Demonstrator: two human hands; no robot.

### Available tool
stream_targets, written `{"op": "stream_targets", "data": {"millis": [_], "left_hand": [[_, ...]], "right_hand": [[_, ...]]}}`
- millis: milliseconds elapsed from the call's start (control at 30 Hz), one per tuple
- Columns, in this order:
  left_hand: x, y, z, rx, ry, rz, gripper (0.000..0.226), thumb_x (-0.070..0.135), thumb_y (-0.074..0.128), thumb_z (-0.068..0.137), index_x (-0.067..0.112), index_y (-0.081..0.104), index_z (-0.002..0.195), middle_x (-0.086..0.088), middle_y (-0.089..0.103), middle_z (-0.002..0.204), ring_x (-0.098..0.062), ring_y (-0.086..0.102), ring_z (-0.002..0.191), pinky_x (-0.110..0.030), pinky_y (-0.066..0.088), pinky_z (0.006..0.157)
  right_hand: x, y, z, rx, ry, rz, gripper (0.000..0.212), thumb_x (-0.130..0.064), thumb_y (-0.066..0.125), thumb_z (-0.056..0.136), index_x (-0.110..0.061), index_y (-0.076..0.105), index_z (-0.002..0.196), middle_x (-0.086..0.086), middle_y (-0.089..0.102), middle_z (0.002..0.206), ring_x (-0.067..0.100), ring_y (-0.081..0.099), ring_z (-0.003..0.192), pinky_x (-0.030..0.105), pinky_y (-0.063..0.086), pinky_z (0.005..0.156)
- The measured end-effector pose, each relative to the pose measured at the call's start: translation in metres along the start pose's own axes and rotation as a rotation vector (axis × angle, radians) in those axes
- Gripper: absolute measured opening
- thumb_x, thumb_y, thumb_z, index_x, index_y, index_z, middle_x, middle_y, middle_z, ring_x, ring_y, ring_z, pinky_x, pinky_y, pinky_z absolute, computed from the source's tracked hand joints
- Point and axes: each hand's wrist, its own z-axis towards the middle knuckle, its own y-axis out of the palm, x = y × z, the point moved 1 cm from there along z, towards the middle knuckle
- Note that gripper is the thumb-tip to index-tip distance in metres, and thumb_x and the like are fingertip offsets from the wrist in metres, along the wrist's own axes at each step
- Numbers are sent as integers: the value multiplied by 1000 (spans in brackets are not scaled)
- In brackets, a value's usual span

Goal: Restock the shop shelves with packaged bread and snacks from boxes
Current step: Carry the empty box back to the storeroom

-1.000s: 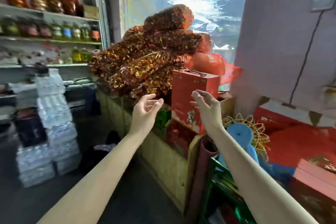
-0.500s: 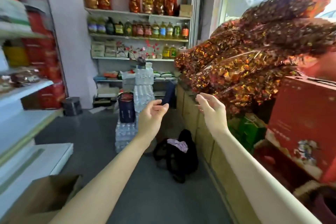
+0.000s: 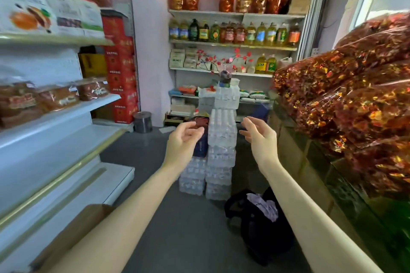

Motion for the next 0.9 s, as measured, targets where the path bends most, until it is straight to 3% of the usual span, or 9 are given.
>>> {"op": "stream_targets", "data": {"millis": [267,367,467,733,833,900], "left_hand": [[-80,-66,117,188,-33,93,32,32,63,92,19,60,120,1,66,109,-10,62,101,-21,48,82],[-118,-100,171,273,-39,105,25,31,64,91,22,60,115,-1,66,107,-14,62,101,-25,49,83],[-152,-138,224,343,-87,105,26,31,64,91,21,61,115,-4,66,109,-17,62,102,-29,50,85],[-217,-253,326,546,-147,168,25,27,64,92,17,61,114,10,63,97,-3,59,90,-19,46,79],[-240,-286,338,619,-199,178,29,23,65,92,12,60,118,0,65,102,-10,61,91,-10,47,68],[-256,-307,344,672,-227,182,29,22,63,92,12,59,119,-3,64,104,-12,61,92,-10,47,65]], "right_hand": [[60,145,95,-211,40,49,22,-32,55,97,-22,62,114,-4,67,109,13,64,103,33,49,98],[89,217,134,-287,35,38,23,-34,56,96,-21,63,114,-9,66,103,6,64,98,33,50,98],[110,288,173,-348,59,25,33,-36,57,95,-14,65,118,-2,69,110,14,66,102,40,50,99],[149,482,237,-608,83,38,31,-37,57,94,-17,65,118,-3,69,109,16,66,102,42,50,98],[161,531,243,-692,82,63,31,-36,57,95,-17,65,118,-2,69,109,16,66,101,42,50,98],[176,566,244,-771,94,71,31,-32,56,96,-14,64,120,-1,69,108,12,66,97,35,51,95]]}}
